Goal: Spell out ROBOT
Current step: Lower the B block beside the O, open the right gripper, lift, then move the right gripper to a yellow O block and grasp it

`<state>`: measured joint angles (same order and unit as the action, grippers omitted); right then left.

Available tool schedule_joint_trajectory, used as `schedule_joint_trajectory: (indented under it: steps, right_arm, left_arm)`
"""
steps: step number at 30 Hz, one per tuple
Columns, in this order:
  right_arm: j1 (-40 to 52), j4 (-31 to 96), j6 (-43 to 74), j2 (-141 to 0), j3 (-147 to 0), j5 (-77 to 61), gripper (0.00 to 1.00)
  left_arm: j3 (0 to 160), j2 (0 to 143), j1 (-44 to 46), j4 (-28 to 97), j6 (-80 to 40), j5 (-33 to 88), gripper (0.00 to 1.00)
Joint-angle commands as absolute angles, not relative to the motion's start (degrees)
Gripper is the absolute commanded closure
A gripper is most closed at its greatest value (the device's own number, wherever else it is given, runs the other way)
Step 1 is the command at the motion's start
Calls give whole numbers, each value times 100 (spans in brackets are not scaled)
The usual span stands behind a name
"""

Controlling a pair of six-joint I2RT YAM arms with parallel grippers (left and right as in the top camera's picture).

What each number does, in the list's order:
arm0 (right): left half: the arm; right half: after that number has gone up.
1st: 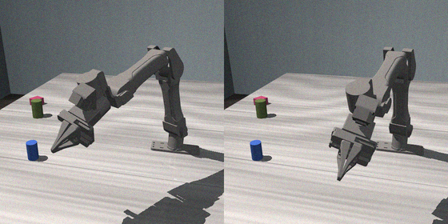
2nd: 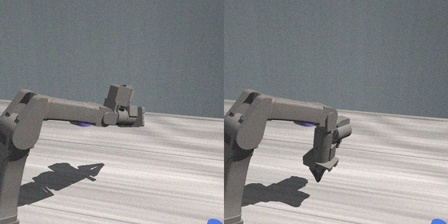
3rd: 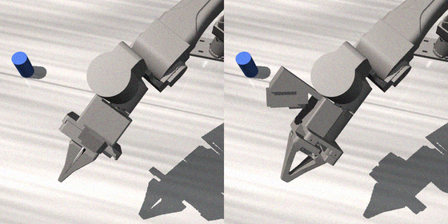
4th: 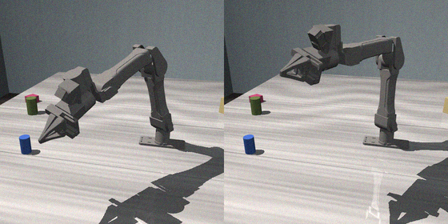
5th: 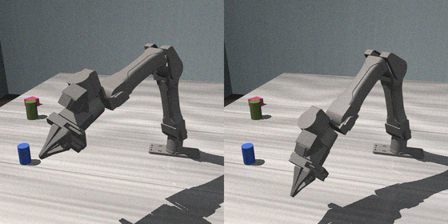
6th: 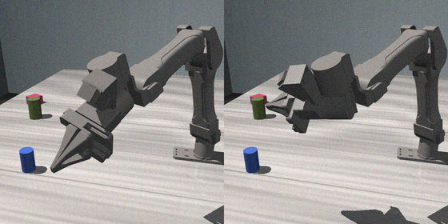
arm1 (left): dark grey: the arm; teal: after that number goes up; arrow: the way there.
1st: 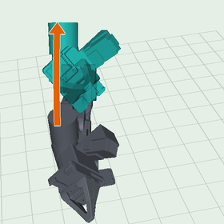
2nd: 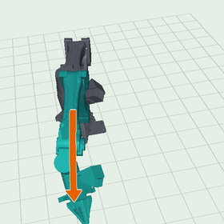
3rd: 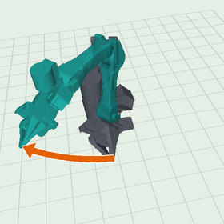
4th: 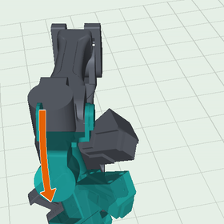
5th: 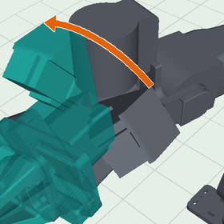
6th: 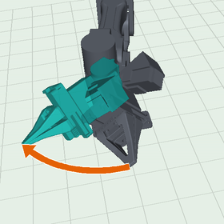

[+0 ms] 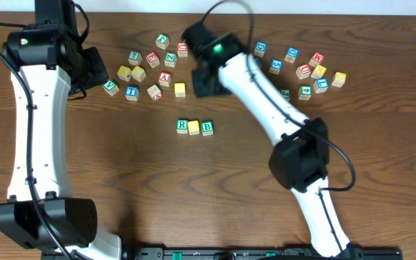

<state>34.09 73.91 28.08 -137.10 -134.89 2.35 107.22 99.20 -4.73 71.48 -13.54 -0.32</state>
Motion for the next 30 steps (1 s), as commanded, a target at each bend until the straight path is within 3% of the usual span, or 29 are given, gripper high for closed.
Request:
schedule_joint_trajectory:
  steps: [1, 14, 21, 30]
  right_arm:
    - [2995, 7328, 2648, -13607, -13909, 311, 50]
    - [2530, 6064, 2196, -13609, -13906, 148, 39]
    - [2762, 4952, 2226, -13847, -13902, 851, 37]
    - [2757, 4486, 2268, -14582, -13902, 1000, 39]
  left_arm:
    - [10709, 9870, -480, 7157, -1400, -47, 58]
    - [10709, 9870, -480, 7155, -1402, -47, 58]
    - [10709, 9870, -480, 7168, -1402, -45, 58]
    - [10709, 9870, -480, 7284, -1402, -45, 58]
